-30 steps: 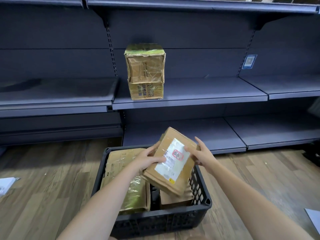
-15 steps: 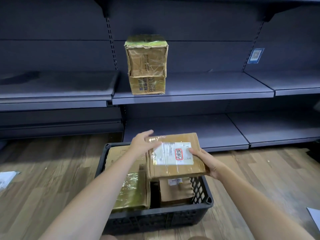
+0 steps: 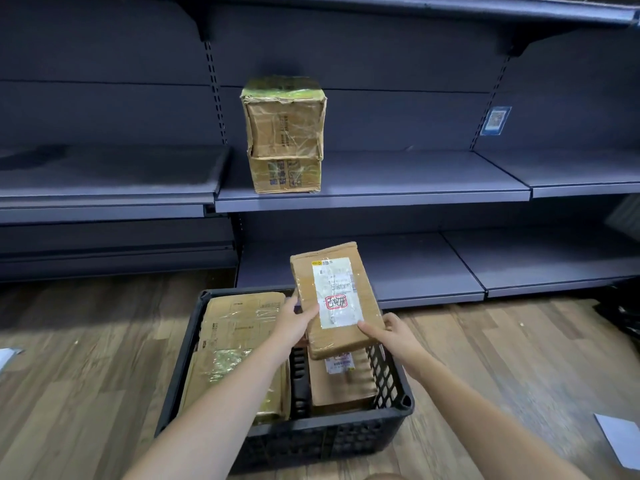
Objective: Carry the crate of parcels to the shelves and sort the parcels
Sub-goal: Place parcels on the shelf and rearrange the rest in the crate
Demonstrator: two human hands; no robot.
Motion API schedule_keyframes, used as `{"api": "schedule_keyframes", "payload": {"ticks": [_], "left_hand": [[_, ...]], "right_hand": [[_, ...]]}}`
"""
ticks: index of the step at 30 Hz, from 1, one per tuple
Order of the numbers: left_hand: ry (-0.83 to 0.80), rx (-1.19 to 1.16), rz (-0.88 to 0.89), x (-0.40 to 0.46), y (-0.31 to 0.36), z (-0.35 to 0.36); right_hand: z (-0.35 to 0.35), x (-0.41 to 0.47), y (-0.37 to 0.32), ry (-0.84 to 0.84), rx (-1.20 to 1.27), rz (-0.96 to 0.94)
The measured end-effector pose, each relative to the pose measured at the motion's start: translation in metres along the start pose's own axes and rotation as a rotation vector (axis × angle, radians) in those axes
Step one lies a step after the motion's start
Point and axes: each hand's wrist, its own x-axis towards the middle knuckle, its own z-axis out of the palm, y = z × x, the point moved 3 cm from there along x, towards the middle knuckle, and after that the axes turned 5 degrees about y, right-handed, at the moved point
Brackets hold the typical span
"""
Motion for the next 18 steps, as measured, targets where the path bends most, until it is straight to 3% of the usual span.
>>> {"api": "schedule_keyframes", "payload": {"ticks": [3,8,13,18], "left_hand": [[0.033,0.067,0.086,-0.001,0.011,0.001],[0.128,0.259,0.140,0.012,0.003,0.003],[-0.049,0.254,0.081,0.022,-0.018,0.022],[-0.237,0.448,0.022,0.037,-0.050,0.038]], "right_hand": [[0.002,0.001,-0.004,-0.035,-0.117,-0.060],[0.005,0.013,0.009,0.021,-0.071,-0.040],[0.008,0.025,0.023,0.056,-0.185,0.012],[0.020,0.047,0.039,0.098,-0.336,0.048]]}}
